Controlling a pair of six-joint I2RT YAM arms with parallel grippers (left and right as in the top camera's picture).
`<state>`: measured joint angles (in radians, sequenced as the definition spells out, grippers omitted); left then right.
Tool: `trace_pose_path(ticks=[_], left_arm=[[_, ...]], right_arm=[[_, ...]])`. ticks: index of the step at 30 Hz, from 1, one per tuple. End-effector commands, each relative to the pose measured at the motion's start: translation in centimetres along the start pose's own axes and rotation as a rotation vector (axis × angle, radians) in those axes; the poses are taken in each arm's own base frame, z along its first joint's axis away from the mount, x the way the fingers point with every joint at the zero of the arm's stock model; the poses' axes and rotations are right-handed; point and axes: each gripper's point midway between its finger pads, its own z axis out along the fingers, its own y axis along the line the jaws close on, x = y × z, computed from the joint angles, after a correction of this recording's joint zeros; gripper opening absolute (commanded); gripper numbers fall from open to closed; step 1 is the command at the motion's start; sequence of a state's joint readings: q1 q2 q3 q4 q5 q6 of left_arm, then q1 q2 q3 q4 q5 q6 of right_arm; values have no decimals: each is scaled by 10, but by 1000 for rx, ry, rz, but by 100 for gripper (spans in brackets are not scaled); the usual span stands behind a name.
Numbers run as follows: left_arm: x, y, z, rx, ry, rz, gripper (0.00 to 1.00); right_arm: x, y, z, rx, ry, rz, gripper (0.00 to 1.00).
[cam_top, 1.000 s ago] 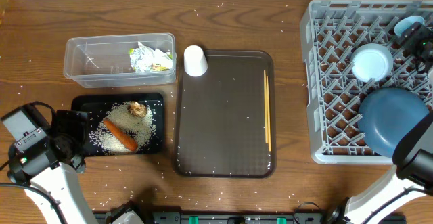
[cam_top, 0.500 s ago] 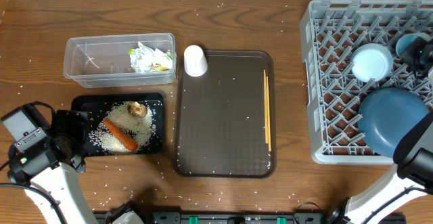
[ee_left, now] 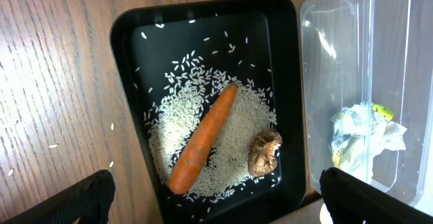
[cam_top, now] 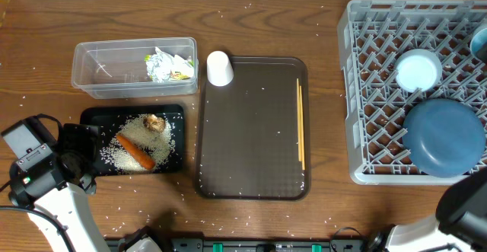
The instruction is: Sort waste into correct bins and load items into the dishwasher rack
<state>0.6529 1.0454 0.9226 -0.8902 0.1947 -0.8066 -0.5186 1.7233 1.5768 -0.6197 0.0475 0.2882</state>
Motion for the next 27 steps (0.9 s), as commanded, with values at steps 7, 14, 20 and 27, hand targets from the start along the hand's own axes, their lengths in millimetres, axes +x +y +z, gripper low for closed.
trace_pose_path(ticks=[7, 14, 20, 27], left_arm=[[-5, 0, -3, -4, -20, 12, 98], [-5, 0, -3, -4, -20, 12, 98], [-5, 0, -3, -4, -20, 12, 98], [-5, 0, -3, -4, -20, 12, 98]], right_arm=[[48, 83, -61, -511, 241, -41, 1], [141, 179, -123, -919, 491, -295, 1], [221, 200, -132, -712, 641, -510, 1], [282, 217, -155, -455, 585, -773, 1]])
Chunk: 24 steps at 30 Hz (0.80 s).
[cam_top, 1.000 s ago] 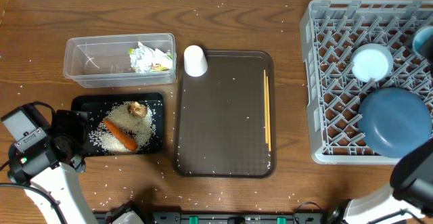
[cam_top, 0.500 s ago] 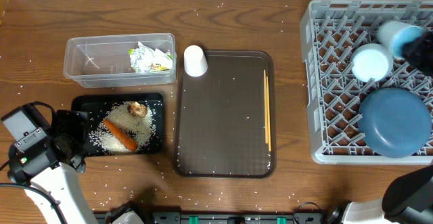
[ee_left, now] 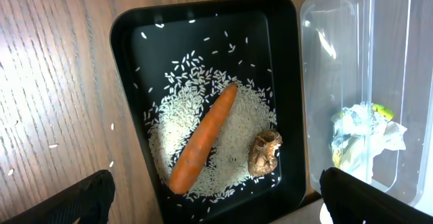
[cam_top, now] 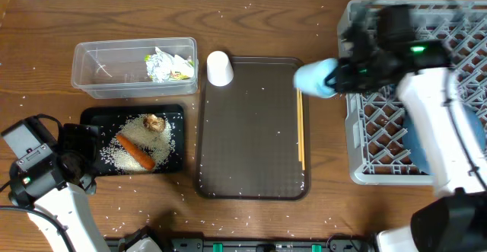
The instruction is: Sort waste into correct bins and load items into the dishwasher rack
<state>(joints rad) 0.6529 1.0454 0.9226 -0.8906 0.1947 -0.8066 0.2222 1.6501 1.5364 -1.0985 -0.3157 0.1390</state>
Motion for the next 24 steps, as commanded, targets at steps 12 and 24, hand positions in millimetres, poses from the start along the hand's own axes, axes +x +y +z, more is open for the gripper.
trace_pose_path(ticks=[12, 24], left_arm=[[-5, -1, -3, -4, -20, 12, 98], [-5, -1, -3, -4, -20, 12, 98]], right_arm=[[49, 62, 76, 244, 150, -157, 5], [81, 77, 108, 227, 286, -198, 8]])
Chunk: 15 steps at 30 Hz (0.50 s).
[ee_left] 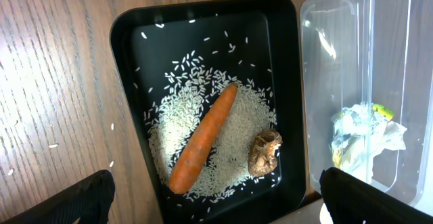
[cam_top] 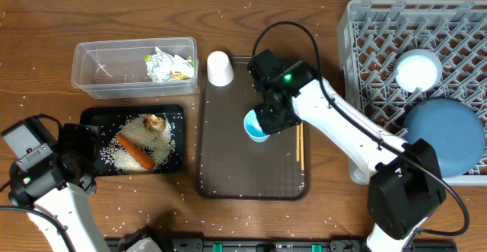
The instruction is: Sort waste into correct bins and load items into the dishwasher rack
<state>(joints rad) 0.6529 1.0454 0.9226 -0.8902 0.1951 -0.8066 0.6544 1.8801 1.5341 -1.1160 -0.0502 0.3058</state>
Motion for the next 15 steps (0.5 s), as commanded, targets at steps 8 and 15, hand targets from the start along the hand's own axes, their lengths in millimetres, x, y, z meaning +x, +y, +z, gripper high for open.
trace_pose_path(ticks=[8, 15], left_arm=[[-5, 0, -3, -4, -20, 12, 98], [-5, 0, -3, -4, -20, 12, 98]], right_arm=[[4, -5, -5, 7, 15, 24, 17], [-13, -29, -39, -44, -77, 111, 20]])
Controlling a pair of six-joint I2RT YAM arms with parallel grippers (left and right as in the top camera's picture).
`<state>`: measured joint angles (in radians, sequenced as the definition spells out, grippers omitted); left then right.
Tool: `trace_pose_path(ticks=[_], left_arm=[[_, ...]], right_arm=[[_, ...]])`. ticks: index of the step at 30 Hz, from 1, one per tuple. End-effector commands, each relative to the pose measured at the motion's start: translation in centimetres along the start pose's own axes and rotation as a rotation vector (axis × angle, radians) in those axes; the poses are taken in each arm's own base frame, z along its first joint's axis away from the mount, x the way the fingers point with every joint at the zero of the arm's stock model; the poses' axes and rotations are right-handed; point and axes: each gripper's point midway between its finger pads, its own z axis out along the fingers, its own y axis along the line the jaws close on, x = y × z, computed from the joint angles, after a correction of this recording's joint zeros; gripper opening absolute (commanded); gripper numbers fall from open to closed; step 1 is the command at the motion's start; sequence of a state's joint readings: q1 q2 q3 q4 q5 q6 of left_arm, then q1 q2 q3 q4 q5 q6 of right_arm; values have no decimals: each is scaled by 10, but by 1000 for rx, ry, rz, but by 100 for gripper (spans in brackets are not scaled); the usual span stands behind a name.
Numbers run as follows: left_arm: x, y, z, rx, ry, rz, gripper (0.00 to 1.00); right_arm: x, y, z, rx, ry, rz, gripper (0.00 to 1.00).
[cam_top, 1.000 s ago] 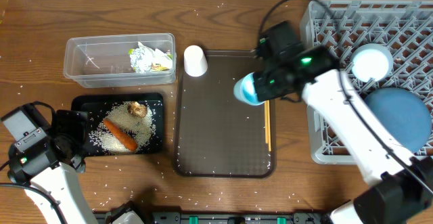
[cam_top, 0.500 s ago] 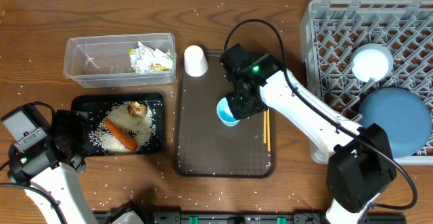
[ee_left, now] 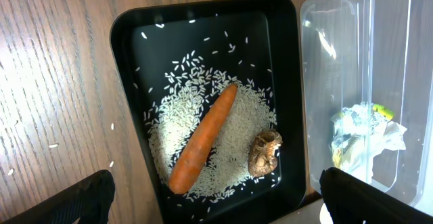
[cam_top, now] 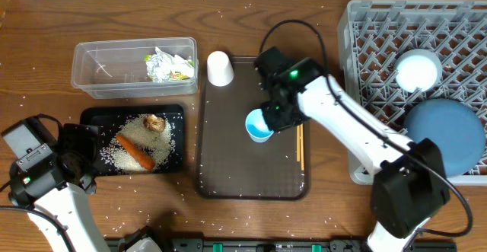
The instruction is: Sort waste into correct bins and load items into the dishwasher rack
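A light blue cup [cam_top: 258,126] stands mouth-up on the brown tray [cam_top: 228,168]. My right gripper [cam_top: 275,116] is at the cup's right rim, shut on it. A white cup [cam_top: 220,68] stands at the tray's far left corner, and chopsticks [cam_top: 300,126] lie along its right side. The grey dishwasher rack [cam_top: 380,54] holds a white bowl [cam_top: 418,71] and a blue plate [cam_top: 444,138]. My left gripper [ee_left: 216,200] hangs open above the black tray [ee_left: 128,61], which holds rice, a carrot [ee_left: 203,137] and a brown mushroom-like lump [ee_left: 264,152].
A clear plastic bin [cam_top: 99,69] with a crumpled wrapper [cam_top: 169,64] stands behind the black tray. Rice grains are scattered over the wooden table [cam_top: 46,39]. The rack fills the right side of the table.
My right arm has shifted slightly to the right, with the blue cup staying at about the same spot on the brown tray. The left arm has not moved.
At first the right arm was barely in view at the lower right. Then it was at the rack's left edge, holding the blue cup above the brown tray's right side. After that the cup was down on the middle of the tray, where it stays.
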<state>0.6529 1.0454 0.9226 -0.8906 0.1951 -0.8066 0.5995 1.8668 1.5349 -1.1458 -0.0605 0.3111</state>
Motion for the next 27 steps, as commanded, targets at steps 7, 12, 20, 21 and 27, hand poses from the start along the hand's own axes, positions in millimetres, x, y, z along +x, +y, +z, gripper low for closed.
trace_pose_path(ticks=[7, 12, 20, 21, 27], left_arm=[[-5, -1, -3, -4, -20, 12, 98], [-5, 0, -3, -4, -20, 12, 98], [-5, 0, -3, -4, -20, 12, 98], [-5, 0, -3, -4, -20, 12, 98], [-5, 0, -3, -4, -20, 12, 98]], right_arm=[[-28, -31, -69, -168, -186, 151, 86], [-36, -34, -60, -172, -196, 143, 81], [-40, -62, -8, 20, -128, 376, 50], [-42, -62, -1, 17, -122, 393, 45], [-48, -56, 36, -9, -64, 395, 40]])
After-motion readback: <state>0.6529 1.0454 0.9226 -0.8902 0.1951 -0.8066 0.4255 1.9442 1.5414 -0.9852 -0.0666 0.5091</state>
